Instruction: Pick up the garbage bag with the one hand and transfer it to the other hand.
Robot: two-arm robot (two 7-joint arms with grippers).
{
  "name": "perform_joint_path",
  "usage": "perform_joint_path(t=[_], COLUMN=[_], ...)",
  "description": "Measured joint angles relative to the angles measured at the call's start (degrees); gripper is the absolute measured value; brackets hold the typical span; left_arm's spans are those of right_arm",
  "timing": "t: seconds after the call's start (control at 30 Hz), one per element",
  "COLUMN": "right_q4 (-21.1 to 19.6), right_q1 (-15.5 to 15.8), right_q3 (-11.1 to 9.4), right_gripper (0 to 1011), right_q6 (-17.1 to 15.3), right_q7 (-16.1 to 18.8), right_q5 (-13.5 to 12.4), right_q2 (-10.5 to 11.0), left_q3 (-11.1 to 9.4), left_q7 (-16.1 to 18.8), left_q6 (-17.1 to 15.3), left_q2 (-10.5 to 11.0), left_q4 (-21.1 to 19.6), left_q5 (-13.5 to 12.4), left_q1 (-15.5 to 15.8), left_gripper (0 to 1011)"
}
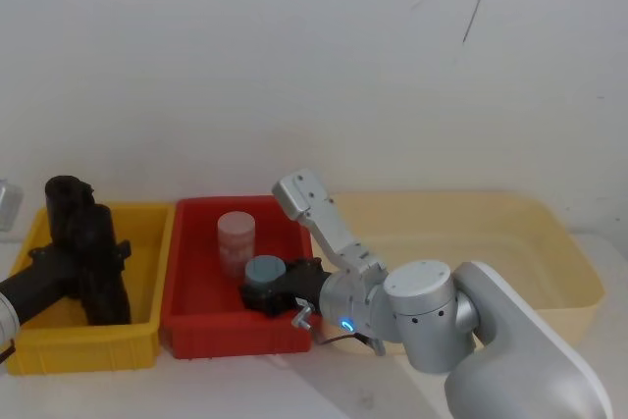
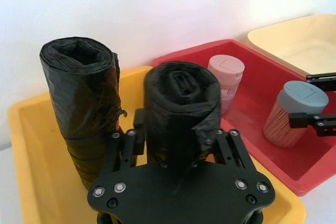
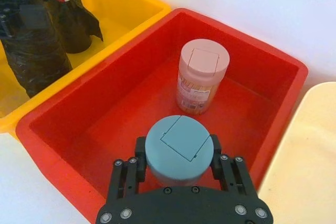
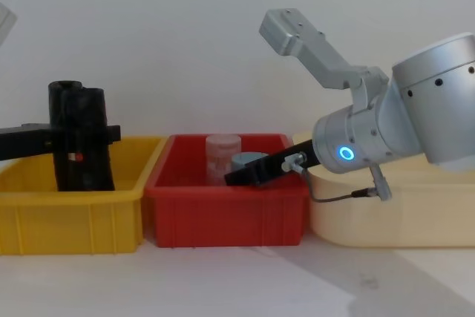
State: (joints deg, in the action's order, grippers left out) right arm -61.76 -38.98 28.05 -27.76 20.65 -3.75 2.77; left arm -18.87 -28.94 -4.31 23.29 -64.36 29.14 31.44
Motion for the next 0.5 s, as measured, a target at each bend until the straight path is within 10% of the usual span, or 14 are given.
perform_joint_path(t=[0.5], right_q4=[0.1], right_q1=[0.0], right_q3=[0.1], right_gripper=[665], right_q6=[-0.1], right_q7=[0.3], right_q5=[0.1], right_q2=[0.1], left_q3=[0.0], left_q7=[0.0], left_q6=[0.1], left_q2=[0.0], left_q4=[0.0], left_q5=[0.0], left_q1=[-0.1], left_gripper=[415])
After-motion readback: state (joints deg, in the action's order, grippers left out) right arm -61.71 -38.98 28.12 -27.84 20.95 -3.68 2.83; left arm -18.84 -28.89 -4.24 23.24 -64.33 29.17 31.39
